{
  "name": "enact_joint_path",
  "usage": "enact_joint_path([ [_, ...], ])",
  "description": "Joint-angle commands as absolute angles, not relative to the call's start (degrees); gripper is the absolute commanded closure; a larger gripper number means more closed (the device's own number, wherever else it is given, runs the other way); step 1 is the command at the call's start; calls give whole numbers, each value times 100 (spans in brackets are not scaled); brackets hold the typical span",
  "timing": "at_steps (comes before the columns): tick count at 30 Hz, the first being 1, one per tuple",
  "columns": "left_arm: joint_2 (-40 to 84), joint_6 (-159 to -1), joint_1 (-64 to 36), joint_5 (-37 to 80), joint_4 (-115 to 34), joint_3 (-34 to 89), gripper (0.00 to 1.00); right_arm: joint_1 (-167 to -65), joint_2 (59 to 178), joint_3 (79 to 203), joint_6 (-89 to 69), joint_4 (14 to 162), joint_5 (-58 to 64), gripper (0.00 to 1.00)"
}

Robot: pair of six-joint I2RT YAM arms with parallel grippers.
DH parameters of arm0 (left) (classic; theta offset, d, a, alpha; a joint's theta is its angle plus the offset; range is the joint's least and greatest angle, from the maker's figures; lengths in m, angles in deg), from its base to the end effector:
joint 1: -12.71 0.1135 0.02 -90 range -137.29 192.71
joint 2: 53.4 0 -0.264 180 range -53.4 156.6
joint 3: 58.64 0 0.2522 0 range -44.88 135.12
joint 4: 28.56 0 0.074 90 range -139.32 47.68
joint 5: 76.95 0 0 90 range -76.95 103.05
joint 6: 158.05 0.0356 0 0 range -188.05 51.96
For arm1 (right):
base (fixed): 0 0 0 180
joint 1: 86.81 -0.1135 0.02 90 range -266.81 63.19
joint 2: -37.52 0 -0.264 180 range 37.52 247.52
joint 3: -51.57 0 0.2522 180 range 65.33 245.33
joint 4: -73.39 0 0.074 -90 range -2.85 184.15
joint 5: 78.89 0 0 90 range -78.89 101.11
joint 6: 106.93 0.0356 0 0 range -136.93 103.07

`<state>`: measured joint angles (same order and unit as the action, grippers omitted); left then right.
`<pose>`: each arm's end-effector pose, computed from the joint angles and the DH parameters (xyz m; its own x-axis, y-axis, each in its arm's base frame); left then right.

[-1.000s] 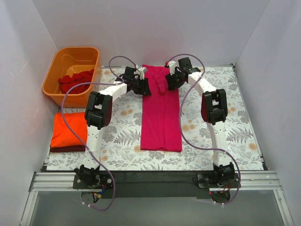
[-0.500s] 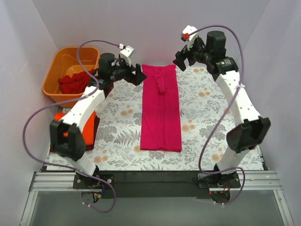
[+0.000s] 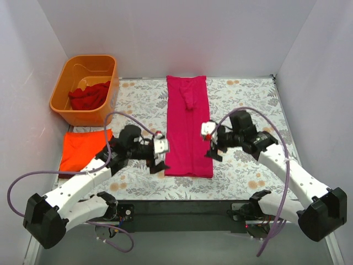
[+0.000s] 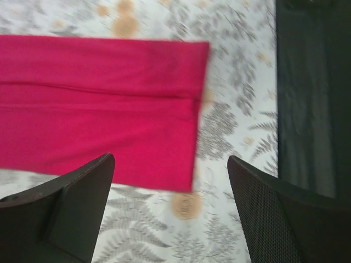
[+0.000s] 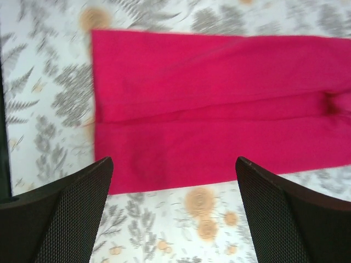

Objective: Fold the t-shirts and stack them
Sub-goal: Fold the tshirt

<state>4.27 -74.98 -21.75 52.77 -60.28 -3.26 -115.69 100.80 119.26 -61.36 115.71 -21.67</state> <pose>0.1643 -0.1403 0.2698 -0.5630 0.2738 -0.7798 0.8100 0.3702 -0.4548 0.1962 0.1303 0.3048 0.1619 -0.5829 -0.7963 -0.9337 0.1707 -0.3148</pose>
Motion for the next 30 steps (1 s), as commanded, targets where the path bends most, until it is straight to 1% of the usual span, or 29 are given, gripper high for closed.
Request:
enact_joint_path([
  [1,65,-7059,-2666,4751,-5912,-1144,16,-11985,9658,10974,-6799,11460,-1862,1],
  [3,135,-6989,-2868,4672,-5499,-1402,16,-12345,9535,10299,-6870,11204,-1677,2],
  [4,257,-7006,-2982,4619,-5298,-1638,18,-12442,9509,10095,-6914,10959,-1528,2],
  [7,539,-6902,-3097,4435,-4594,-1947,22,-12767,9587,9673,-6941,10606,-1316,6],
  [8,748,-6840,-3124,4425,-4436,-2000,25,-12829,9657,9645,-6958,10483,-1306,13],
  [9,846,-6840,-3133,4407,-4260,-2036,27,-12838,9832,9636,-6976,10447,-1315,17],
  [10,934,-6648,-3150,4355,-4050,-2054,29,-12856,9938,9627,-6993,10429,-1280,25],
  [13,1356,-6550,-3159,4433,-3889,-2028,39,-12856,10290,9583,-7011,10280,-1201,37],
  [14,1435,-6532,-3159,4451,-3863,-2010,42,-12856,10343,9566,-7020,10254,-1210,45],
  [15,1601,-6532,-3159,4477,-3854,-2001,47,-12864,10430,9548,-7020,10175,-1218,48],
  [16,1673,-6541,-3168,4478,-3837,-2001,49,-12856,10457,9522,-7028,10140,-1227,52],
  [21,1963,-6480,-3168,4337,-3643,-2062,53,-12873,10528,9285,-7125,10017,-1201,52],
  [23,2077,-6427,-3168,4311,-3626,-2071,57,-12891,10580,9197,-7151,9990,-1175,52],
  [27,2236,-6304,-3168,4249,-3643,-2106,60,-12891,10730,9196,-7169,9990,-1104,50],
  [30,2315,-6268,-3168,4249,-3687,-2063,65,-12900,10818,9231,-7152,9990,-1122,51],
])
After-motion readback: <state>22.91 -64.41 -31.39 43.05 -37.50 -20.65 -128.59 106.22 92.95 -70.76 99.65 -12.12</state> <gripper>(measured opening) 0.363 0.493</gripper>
